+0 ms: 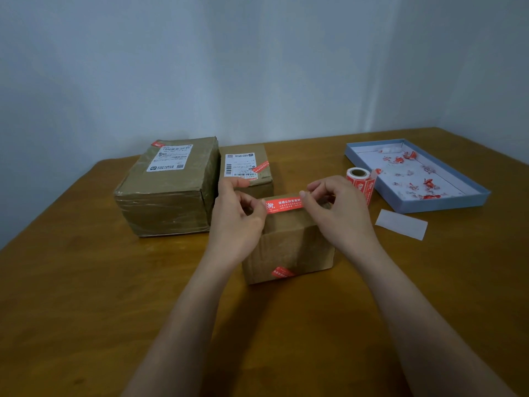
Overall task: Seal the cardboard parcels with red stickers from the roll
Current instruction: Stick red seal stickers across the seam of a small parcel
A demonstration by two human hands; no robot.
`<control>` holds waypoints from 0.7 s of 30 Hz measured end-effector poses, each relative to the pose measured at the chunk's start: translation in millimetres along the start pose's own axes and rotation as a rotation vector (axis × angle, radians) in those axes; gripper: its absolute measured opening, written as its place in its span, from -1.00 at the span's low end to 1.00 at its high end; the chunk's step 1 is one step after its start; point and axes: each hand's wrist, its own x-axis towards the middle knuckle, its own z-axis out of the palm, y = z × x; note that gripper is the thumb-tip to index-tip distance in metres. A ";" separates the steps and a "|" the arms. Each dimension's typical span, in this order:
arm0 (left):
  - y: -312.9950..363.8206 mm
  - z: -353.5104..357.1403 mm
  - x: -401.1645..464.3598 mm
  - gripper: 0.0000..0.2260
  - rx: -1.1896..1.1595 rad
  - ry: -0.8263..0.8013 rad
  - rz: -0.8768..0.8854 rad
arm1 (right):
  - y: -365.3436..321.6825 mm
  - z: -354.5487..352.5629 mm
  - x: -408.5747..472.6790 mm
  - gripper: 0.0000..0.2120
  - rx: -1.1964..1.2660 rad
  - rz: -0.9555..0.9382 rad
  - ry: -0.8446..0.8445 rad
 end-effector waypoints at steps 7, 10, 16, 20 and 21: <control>-4.7 1.4 0.7 -0.72 0.059 0.013 0.044 | -2.4 2.4 -2.6 -0.79 -0.088 -0.038 0.010; -5.4 2.9 0.6 -0.72 0.089 0.020 0.080 | -3.1 3.0 -2.8 -0.78 -0.105 -0.039 0.021; -6.9 5.6 0.8 -0.71 0.124 0.029 0.096 | -3.0 4.7 -3.4 -0.79 -0.117 -0.042 0.041; -7.4 7.0 1.1 -0.69 0.136 0.040 0.095 | -3.6 5.7 -3.9 -0.80 -0.130 -0.035 0.041; -7.1 7.2 0.8 -0.69 0.136 0.040 0.094 | -4.0 5.8 -4.0 -0.80 -0.134 -0.033 0.041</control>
